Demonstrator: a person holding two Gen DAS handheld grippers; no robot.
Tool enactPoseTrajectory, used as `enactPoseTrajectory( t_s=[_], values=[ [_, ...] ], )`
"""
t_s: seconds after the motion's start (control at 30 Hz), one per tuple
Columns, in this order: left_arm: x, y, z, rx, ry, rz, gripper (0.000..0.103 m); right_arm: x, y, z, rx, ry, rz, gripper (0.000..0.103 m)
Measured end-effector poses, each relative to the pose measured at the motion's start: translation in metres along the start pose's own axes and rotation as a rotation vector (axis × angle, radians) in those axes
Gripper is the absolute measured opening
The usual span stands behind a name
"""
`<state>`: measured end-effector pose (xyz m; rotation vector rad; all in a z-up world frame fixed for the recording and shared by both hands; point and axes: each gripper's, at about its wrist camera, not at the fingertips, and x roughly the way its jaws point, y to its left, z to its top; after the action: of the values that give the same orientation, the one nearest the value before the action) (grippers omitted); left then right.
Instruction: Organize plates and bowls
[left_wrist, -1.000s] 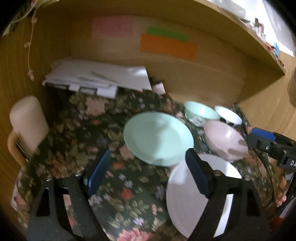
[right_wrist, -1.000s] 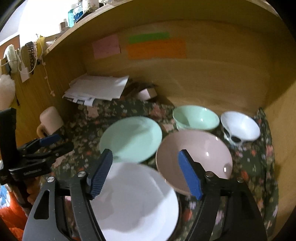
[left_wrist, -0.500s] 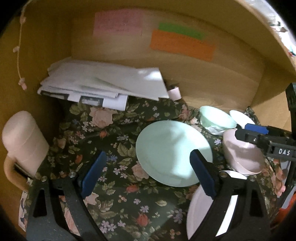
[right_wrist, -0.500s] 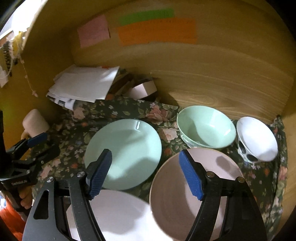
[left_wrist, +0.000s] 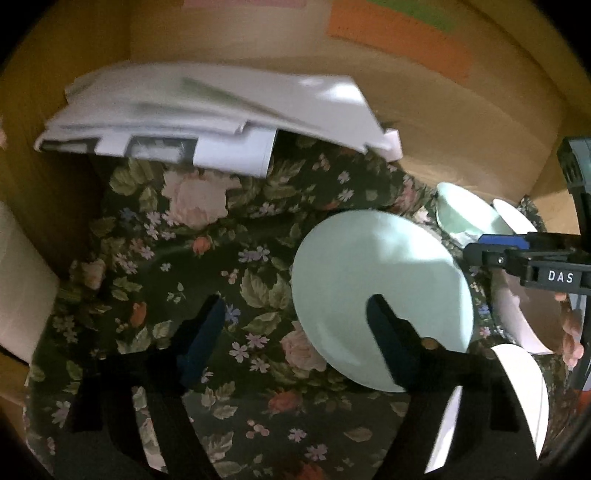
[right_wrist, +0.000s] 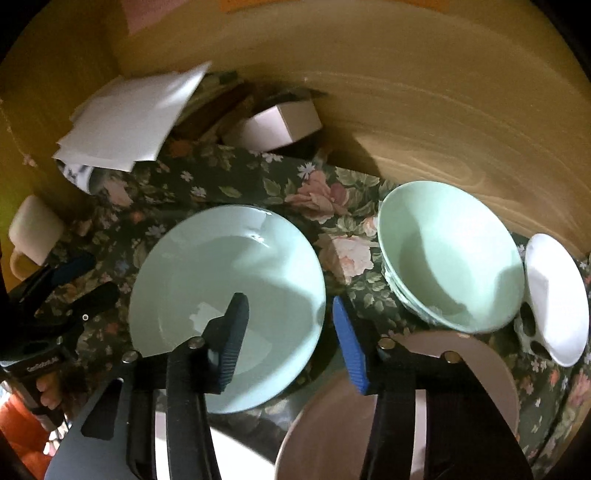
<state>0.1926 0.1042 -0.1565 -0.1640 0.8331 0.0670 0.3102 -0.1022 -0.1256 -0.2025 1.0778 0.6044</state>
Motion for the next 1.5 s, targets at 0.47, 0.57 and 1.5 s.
enactPoseTrajectory(
  t_s=[0.47,0.57,1.5],
  values=[
    [0.031,0.004,-0.006,-0.016,0.101,-0.081,0.039,0.035,-0.001,0.015,-0.024,0.152,-0.035,0.031],
    [0.038,0.004,-0.008,-0.021,0.130,-0.105,0.034,0.041,0.001,0.015,-0.040,0.173,-0.060,0.030],
    [0.031,0.013,-0.010,-0.080,0.110,-0.127,0.032,0.022,0.037,0.020,-0.040,0.119,0.032,0.026]
  ],
)
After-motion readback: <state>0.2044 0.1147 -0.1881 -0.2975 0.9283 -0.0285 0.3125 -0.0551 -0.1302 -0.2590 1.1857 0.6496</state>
